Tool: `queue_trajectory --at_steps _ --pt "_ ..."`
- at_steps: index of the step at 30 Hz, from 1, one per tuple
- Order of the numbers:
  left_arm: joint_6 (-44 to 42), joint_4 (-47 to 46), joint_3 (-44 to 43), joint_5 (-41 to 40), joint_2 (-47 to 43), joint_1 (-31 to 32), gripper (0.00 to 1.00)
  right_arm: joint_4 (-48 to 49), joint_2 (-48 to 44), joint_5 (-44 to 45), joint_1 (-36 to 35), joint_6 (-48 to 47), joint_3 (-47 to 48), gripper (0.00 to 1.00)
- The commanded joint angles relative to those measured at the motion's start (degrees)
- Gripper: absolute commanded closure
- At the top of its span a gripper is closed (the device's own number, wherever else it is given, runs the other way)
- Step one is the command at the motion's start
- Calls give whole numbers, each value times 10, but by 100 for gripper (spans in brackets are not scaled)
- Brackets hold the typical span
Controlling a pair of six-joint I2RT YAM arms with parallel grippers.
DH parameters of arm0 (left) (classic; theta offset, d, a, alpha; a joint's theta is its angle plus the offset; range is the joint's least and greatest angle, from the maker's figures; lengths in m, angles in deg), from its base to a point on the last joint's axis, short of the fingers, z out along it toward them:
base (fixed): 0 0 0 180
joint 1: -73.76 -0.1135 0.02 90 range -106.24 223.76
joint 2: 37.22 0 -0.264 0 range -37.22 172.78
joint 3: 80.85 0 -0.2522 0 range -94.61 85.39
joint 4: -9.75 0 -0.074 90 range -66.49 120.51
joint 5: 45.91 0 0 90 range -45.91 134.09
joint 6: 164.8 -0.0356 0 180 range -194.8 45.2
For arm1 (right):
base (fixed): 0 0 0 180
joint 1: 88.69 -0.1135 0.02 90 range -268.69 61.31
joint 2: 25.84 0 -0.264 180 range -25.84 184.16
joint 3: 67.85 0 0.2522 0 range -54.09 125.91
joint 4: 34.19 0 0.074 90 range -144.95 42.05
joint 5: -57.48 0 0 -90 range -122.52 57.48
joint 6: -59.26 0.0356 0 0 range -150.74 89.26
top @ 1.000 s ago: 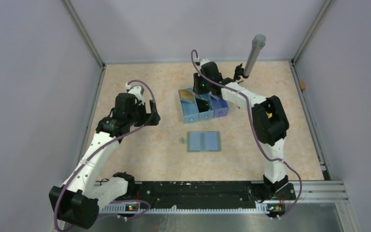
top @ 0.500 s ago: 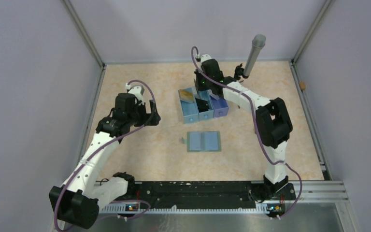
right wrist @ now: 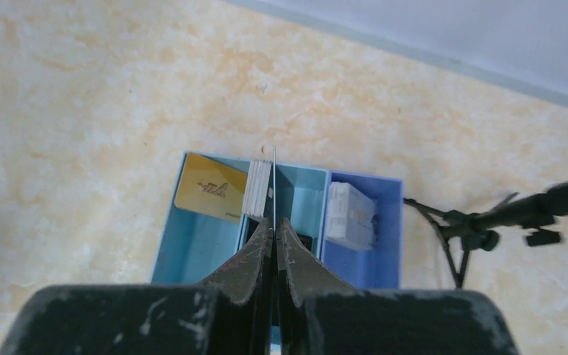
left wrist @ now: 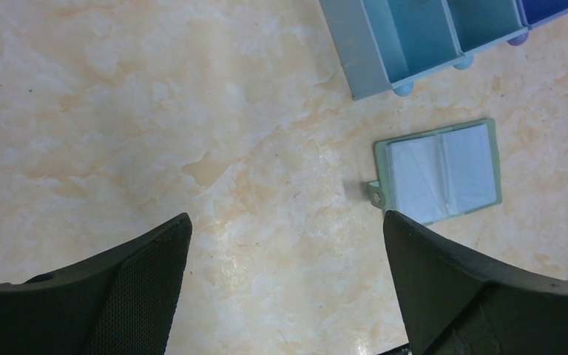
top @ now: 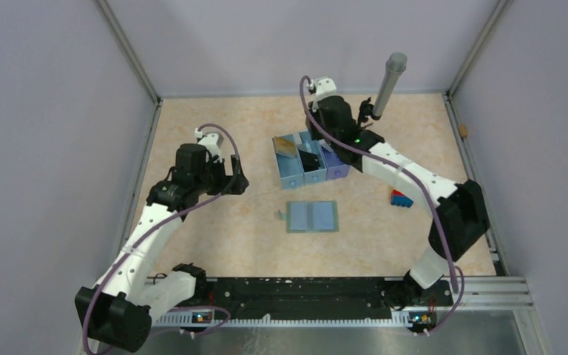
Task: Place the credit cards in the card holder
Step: Pick up the credit card from the storage box, then insert the credit card into the card holder.
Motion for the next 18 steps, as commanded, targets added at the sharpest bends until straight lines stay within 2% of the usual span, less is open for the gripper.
queue_trajectory --at_steps 1,4,9,14,18 --pt "34 -41 22 76 -24 1 2 -31 -122 -1 2 12 -17 100" --pt "96 -108 74 129 -37 14 3 -75 -186 -61 7 47 -69 100" --pt "192 -226 165 142 -18 76 3 -112 -275 -221 42 110 -192 100" --pt "249 -314 206 136 44 137 3 -98 -323 -365 66 143 -296 100" --pt "258 -336 211 111 94 165 3 -58 -325 -449 78 171 -367 100"
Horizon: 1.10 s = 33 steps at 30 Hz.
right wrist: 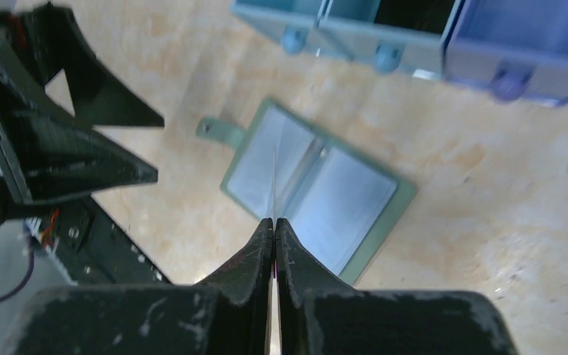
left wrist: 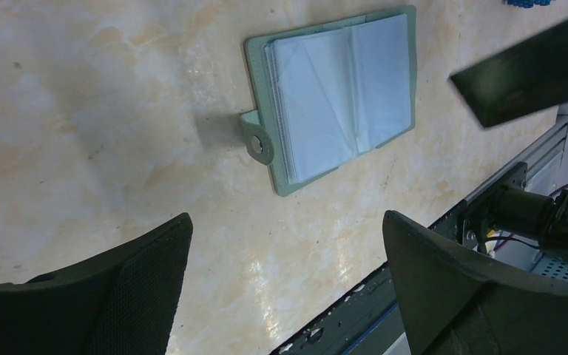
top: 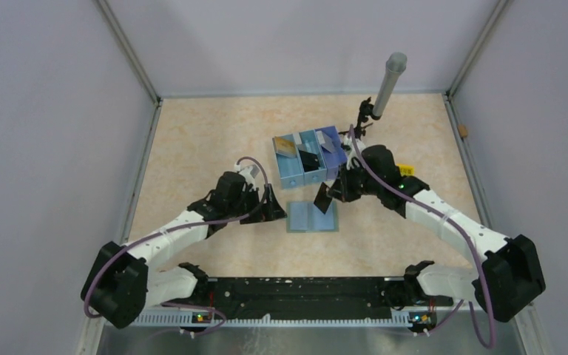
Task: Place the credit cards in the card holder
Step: Insert the credit card into the card holder.
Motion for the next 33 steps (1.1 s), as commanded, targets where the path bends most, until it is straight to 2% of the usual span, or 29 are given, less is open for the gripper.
queue_trajectory --at_steps 1,10,18,22,33 --pt "35 -88 1 -21 42 25 3 50 -17 -142 10 47 -59 100" --pt "15 -82 -12 -65 98 46 12 153 29 -199 29 89 -147 100" --pt "-2 -77 -27 -90 130 52 29 219 62 -189 53 115 -169 100" --pt "-8 -75 -31 -95 140 53 35 233 77 -183 58 115 -171 100" --pt "-13 -74 -40 -95 156 55 40 247 120 -187 61 104 -166 100"
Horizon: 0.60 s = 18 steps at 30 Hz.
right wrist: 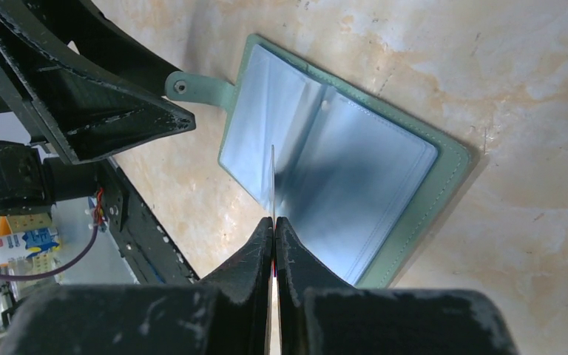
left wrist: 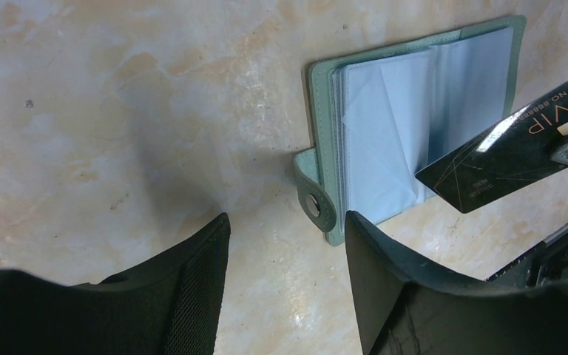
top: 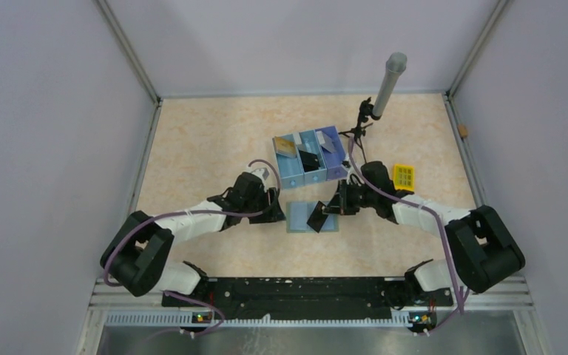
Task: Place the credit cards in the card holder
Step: Insert the credit card into the card holder.
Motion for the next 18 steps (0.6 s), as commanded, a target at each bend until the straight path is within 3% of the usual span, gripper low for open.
queue_trajectory --at_steps 1,18 --pt "-13 -12 -21 -9 6 3 41 35 16 -8 8 -8 5 100" --pt "-14 -30 -29 8 38 9 53 35 84 -33 9 -18 17 100"
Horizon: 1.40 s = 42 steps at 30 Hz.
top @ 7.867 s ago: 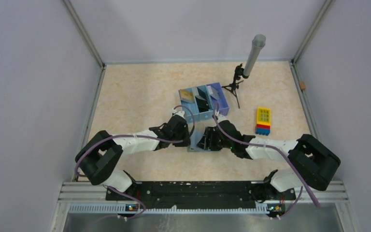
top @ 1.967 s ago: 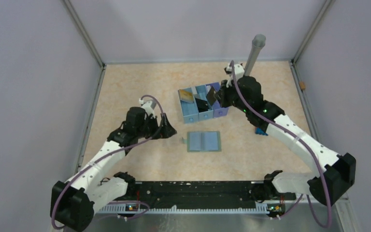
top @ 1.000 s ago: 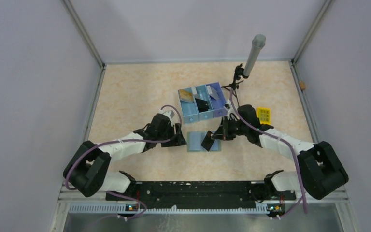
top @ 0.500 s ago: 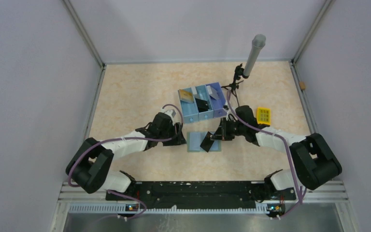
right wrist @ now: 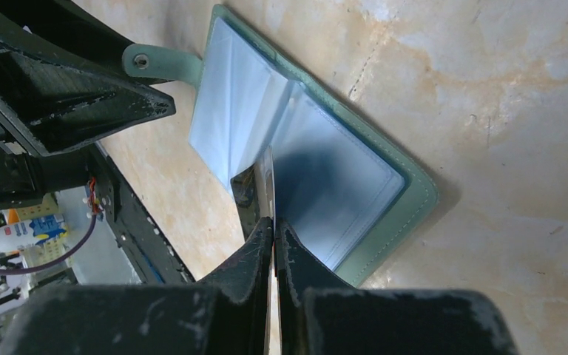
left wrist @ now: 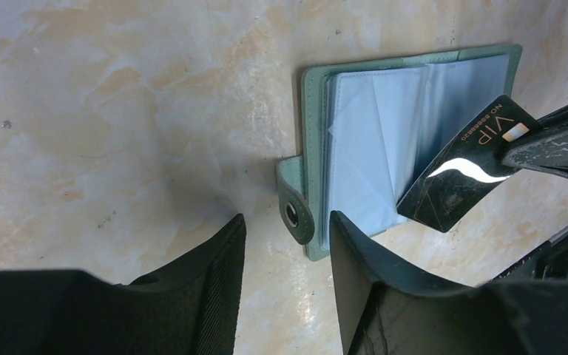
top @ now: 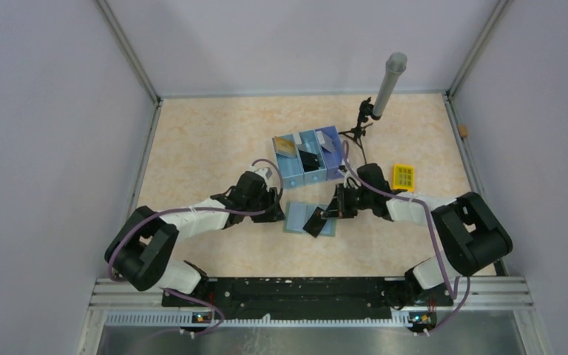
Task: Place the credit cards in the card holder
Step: Insert the credit card into the card holder.
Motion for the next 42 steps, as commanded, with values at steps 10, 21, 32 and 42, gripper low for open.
queue_trajectory --at_steps 10,21,32,42 --pt "-6 -41 -22 17 37 12 63 39 38 -15 5 1 28 100" --pt "-6 -44 -23 23 45 16 70 66 76 -23 4 21 47 100" --pt "-8 -51 -28 32 65 19 78 98 123 -17 4 55 57 100" --pt "-11 -49 -33 32 73 20 82 77 151 -9 -2 55 82 100"
